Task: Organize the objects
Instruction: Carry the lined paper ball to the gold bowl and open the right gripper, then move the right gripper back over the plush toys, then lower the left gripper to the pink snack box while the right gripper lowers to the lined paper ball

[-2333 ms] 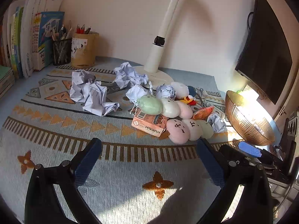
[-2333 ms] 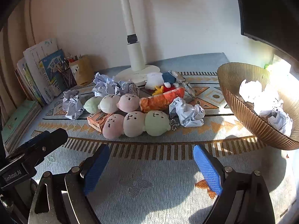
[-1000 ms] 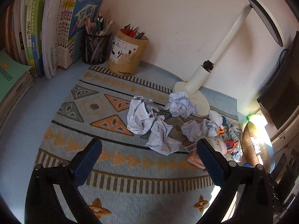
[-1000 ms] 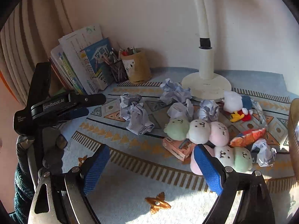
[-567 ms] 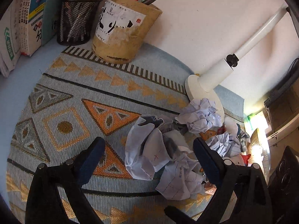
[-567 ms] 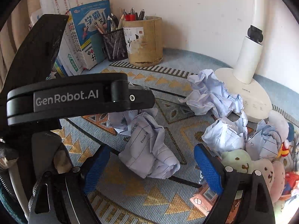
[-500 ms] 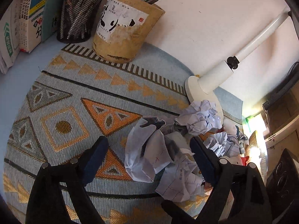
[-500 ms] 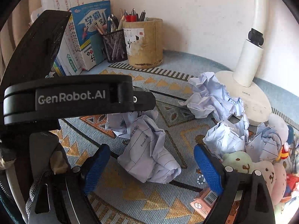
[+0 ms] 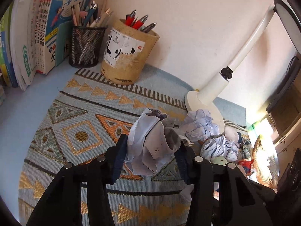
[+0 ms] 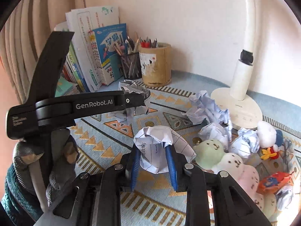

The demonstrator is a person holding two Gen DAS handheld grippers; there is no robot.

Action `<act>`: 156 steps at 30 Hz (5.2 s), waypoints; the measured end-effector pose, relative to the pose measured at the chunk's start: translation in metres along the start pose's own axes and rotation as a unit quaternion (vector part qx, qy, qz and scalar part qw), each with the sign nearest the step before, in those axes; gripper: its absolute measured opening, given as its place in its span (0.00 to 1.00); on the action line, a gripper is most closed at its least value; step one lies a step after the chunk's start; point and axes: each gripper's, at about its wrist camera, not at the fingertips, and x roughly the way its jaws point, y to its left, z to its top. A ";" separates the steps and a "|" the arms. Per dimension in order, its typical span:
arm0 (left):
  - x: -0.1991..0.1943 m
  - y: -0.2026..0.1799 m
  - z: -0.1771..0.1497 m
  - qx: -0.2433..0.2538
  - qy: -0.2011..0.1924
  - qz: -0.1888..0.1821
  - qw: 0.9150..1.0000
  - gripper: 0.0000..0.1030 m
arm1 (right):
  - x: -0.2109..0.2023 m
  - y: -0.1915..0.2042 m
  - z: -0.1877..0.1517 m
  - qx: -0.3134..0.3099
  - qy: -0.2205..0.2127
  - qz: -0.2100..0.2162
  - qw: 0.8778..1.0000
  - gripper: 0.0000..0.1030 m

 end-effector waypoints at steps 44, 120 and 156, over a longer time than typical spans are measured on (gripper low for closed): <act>-0.032 -0.181 -0.164 0.114 0.030 -0.089 0.989 0.46 | -0.085 -0.127 -0.143 0.172 0.083 -0.066 0.979 0.57; -0.087 -0.176 -0.113 0.105 -0.099 0.046 0.988 0.99 | -0.134 -0.111 -0.104 0.151 -0.052 -0.112 0.981 0.84; -0.038 -0.139 -0.141 0.100 -0.035 0.056 0.993 0.99 | -0.085 -0.146 -0.137 0.248 0.007 -0.096 0.964 0.84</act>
